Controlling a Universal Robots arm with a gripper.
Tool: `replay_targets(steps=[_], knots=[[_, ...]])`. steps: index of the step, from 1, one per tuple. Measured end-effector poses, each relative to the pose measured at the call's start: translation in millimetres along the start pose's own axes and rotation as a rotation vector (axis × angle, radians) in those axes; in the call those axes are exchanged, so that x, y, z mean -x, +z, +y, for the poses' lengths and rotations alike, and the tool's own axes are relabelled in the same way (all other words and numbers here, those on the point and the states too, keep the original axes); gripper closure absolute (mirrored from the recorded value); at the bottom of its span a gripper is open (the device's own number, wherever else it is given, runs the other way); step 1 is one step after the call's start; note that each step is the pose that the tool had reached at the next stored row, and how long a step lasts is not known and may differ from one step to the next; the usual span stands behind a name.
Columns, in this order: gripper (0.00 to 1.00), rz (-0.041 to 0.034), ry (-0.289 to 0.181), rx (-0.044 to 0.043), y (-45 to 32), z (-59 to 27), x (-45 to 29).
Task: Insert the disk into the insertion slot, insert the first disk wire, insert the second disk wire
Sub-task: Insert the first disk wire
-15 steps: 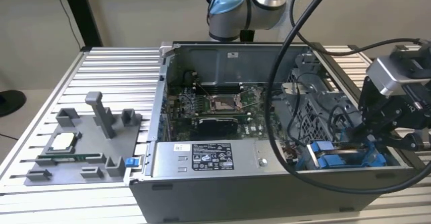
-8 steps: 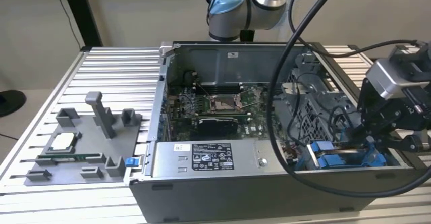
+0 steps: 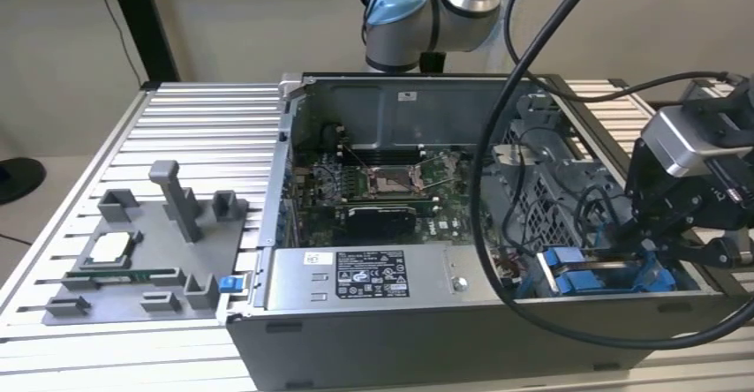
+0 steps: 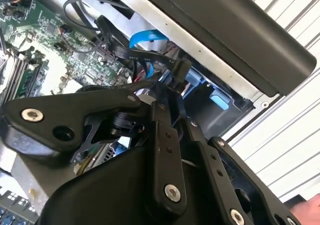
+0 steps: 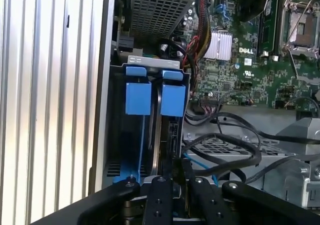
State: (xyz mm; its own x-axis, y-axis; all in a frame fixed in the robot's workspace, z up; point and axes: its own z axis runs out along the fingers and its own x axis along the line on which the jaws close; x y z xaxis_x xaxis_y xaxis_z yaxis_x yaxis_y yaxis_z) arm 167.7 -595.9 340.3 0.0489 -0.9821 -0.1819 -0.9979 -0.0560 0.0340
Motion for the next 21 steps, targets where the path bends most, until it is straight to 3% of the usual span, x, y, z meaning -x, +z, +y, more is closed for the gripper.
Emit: replay_targets(steps=[5,10,15,18,19,21], knots=[[1.00,-0.0061,0.000,-0.0051,1.8,-0.1,-0.3],[1.00,-0.0074,0.022,-0.0123,3.2,0.2,-0.5],[1.00,-0.0063,0.053,-0.0193,9.4,1.4,-1.6],[1.00,-0.0098,0.054,-0.0194,11.3,1.5,-1.8],[0.00,-0.0103,0.054,-0.0193,11.8,1.5,-2.0],[0.00,-0.0089,0.054,-0.0193,10.9,1.6,-1.8]])
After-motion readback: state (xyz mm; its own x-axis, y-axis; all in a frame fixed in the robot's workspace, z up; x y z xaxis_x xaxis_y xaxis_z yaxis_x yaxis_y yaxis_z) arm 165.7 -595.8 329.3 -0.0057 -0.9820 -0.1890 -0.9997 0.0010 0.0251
